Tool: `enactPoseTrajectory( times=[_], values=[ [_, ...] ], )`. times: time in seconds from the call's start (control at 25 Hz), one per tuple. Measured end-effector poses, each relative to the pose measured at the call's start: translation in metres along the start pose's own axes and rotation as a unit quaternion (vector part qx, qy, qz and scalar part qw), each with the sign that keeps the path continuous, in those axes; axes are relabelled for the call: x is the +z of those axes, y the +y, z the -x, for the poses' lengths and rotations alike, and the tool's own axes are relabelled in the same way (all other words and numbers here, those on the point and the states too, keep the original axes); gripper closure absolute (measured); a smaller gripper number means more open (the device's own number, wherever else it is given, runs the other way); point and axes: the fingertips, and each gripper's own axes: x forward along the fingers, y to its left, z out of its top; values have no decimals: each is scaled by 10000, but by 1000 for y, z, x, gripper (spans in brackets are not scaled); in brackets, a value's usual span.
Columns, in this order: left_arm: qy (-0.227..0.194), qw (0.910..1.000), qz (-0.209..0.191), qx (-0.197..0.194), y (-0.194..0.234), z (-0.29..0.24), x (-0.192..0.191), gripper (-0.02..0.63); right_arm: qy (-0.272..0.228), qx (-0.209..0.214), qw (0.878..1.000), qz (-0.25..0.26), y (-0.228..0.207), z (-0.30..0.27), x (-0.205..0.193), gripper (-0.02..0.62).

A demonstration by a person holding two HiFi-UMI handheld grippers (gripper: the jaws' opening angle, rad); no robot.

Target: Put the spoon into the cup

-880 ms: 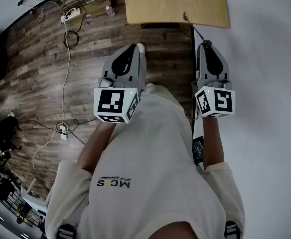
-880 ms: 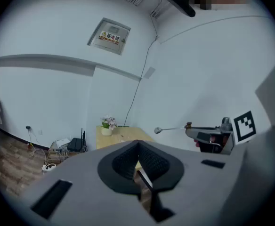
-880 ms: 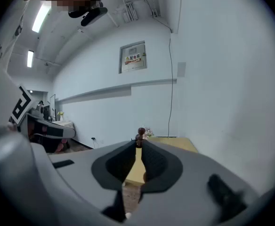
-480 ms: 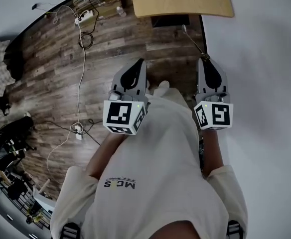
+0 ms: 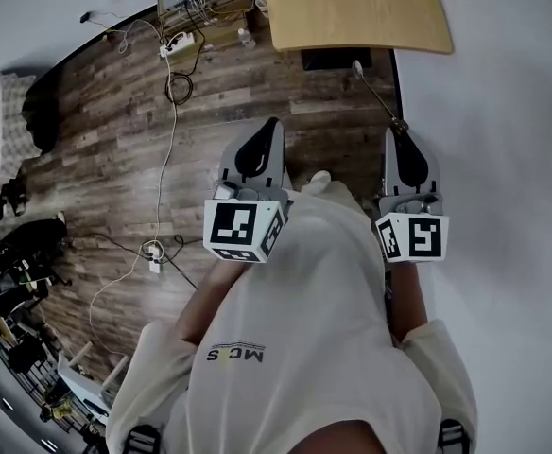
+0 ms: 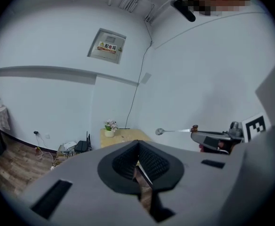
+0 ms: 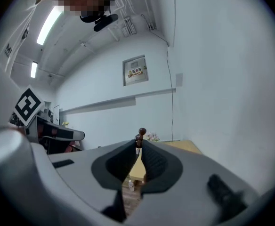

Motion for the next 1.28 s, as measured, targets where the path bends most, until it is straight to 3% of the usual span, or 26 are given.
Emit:
enactPoseTrajectory(
  times=[0.16, 0.4, 0.96, 1.12, 1.28],
  values=[
    [2, 9999, 54, 155, 13, 0, -8, 595, -51, 155, 9999, -42, 3, -11, -3, 540],
    [-80, 9999, 35, 58, 49, -29, 11, 595, 5, 117, 9999, -71, 12, -55, -3, 540],
    [311, 9944, -35, -1012, 183, -159, 75, 595, 121, -695, 9971, -298, 31, -235, 33, 540],
    [197, 9937, -104, -1099, 220, -183, 92, 595, 144, -1021, 9942, -298, 26, -267, 30, 540],
    [145, 9954, 11, -950, 245, -205, 105, 595, 248, -1123, 9930, -278, 14, -290, 34, 540]
  ],
)
